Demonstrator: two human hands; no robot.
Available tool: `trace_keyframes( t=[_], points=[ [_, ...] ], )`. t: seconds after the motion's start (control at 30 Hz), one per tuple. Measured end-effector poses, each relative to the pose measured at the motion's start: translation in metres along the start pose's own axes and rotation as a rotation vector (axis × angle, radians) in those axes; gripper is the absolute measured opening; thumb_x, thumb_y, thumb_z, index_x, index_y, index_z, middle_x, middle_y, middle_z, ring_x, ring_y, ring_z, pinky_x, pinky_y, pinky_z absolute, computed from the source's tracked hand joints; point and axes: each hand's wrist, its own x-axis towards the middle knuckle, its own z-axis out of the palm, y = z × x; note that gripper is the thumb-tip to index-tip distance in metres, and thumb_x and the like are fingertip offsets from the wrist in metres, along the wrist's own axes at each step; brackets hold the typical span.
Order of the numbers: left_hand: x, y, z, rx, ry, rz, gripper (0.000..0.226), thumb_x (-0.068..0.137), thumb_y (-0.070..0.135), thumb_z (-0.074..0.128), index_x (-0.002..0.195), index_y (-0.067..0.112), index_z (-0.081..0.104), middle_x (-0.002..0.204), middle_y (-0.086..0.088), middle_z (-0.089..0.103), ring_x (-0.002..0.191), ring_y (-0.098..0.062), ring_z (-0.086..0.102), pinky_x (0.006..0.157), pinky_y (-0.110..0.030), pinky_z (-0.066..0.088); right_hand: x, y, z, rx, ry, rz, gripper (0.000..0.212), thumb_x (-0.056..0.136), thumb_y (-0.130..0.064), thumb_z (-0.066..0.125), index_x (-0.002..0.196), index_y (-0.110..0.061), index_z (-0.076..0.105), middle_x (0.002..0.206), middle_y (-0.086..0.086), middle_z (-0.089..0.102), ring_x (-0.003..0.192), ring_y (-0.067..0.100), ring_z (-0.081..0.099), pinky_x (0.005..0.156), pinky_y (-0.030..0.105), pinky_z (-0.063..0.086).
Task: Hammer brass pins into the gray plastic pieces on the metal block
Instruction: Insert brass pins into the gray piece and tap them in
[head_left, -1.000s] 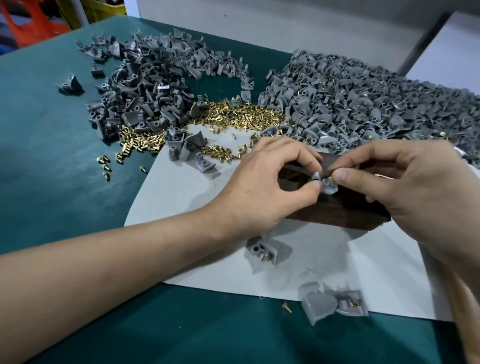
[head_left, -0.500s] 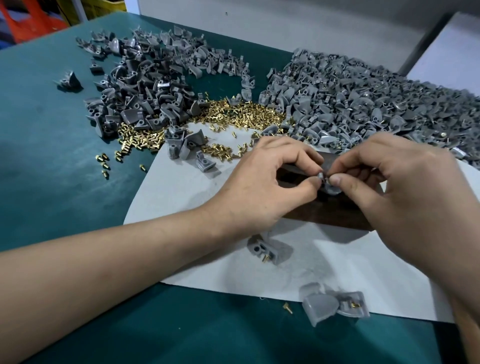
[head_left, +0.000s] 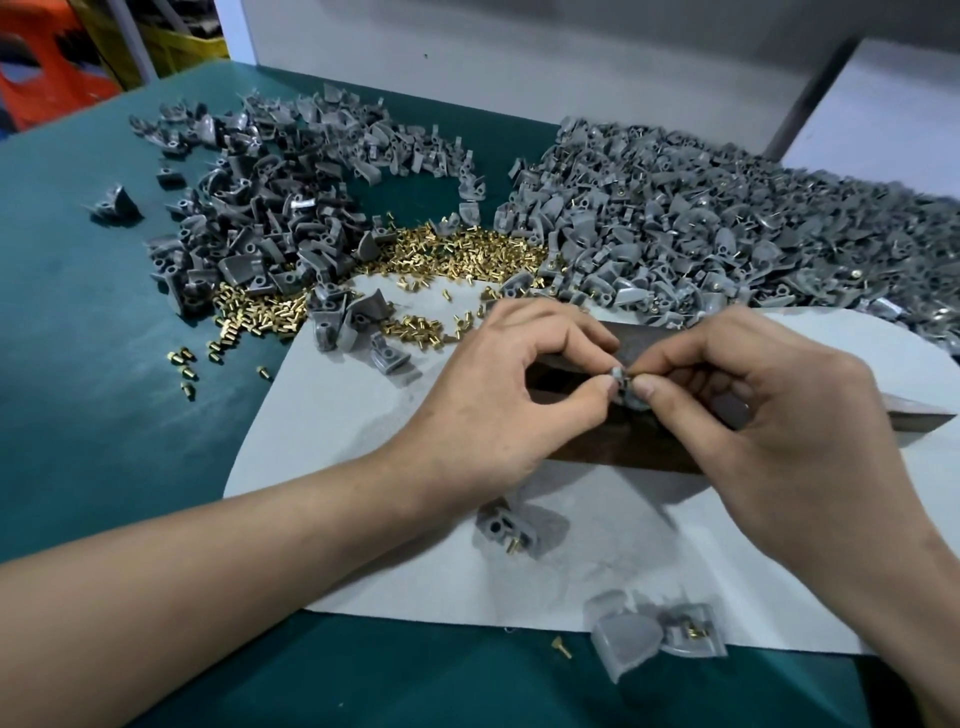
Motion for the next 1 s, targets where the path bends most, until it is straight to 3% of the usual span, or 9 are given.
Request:
trace_keyframes(
  t=[0.2,0.4,0.43,0.53,0.6,0.77,1.0],
  points=[
    [0.001,0.005,-0.002,0.083,-0.019,0.026,0.007,0.082,0.009,0.072,0.083,0.016,0.071,0.102,0.008,0.066,0.110,-0.009,0.053,0.101,-0.030,0.039,0.005,0.012,-0.006,0.269,-0.052,0.086,0.018,0.075,-0.014,0.075,0.077,-0.031,0.071,0.073,-0.010,0.068,0.065,0.009,0.060,0.061,0.013,0.049],
    [-0.002,0.005,-0.002,-0.035,0.009,0.003,0.006,0.083,0.012,0.073,0.079,0.016,0.072,0.102,0.010,0.067,0.108,-0.009,0.056,0.101,-0.030,0.040,0.006,0.017,-0.004,0.401,-0.085,0.084,0.006,0.074,-0.019,0.073,0.072,-0.024,0.073,0.070,-0.001,0.065,0.055,0.004,0.054,0.053,0.011,0.042],
    [-0.001,0.005,-0.003,-0.034,0.010,0.006,0.006,0.083,0.012,0.073,0.079,0.016,0.071,0.101,0.010,0.067,0.108,-0.009,0.056,0.101,-0.029,0.040,0.007,0.017,-0.004,0.425,-0.103,0.088,0.001,0.072,-0.023,0.073,0.072,-0.022,0.073,0.069,0.000,0.065,0.054,0.004,0.053,0.050,0.013,0.042],
    [-0.001,0.005,-0.004,-0.013,0.007,0.013,0.005,0.083,0.016,0.073,0.081,0.019,0.071,0.101,0.011,0.066,0.109,-0.008,0.054,0.100,-0.027,0.039,0.009,0.020,-0.004,0.420,-0.106,0.096,0.014,0.070,-0.027,0.080,0.082,-0.025,0.072,0.066,-0.002,0.064,0.051,0.006,0.051,0.047,0.027,0.044],
    [-0.001,0.005,-0.004,0.024,-0.014,0.024,0.003,0.083,0.018,0.074,0.085,0.020,0.072,0.103,0.012,0.065,0.111,-0.010,0.053,0.100,-0.029,0.039,0.009,0.020,-0.003,0.424,-0.088,0.114,0.010,0.071,-0.026,0.073,0.080,-0.026,0.072,0.063,-0.003,0.063,0.050,0.009,0.050,0.046,0.032,0.044],
    [-0.003,0.004,-0.003,0.115,-0.039,0.091,0.003,0.083,0.018,0.073,0.085,0.016,0.071,0.104,0.012,0.064,0.110,-0.013,0.052,0.099,-0.037,0.040,0.006,0.021,-0.001,0.399,-0.053,0.089,0.002,0.072,-0.020,0.072,0.070,-0.020,0.071,0.067,-0.001,0.064,0.052,0.002,0.048,0.051,0.009,0.036],
    [-0.003,0.004,-0.003,0.092,-0.042,0.075,0.005,0.084,0.019,0.073,0.085,0.015,0.071,0.103,0.013,0.064,0.110,-0.014,0.052,0.099,-0.041,0.040,0.008,0.021,-0.003,0.369,-0.038,0.047,0.011,0.073,-0.018,0.072,0.073,-0.029,0.070,0.072,-0.007,0.066,0.059,0.001,0.055,0.057,0.007,0.040]
  ],
)
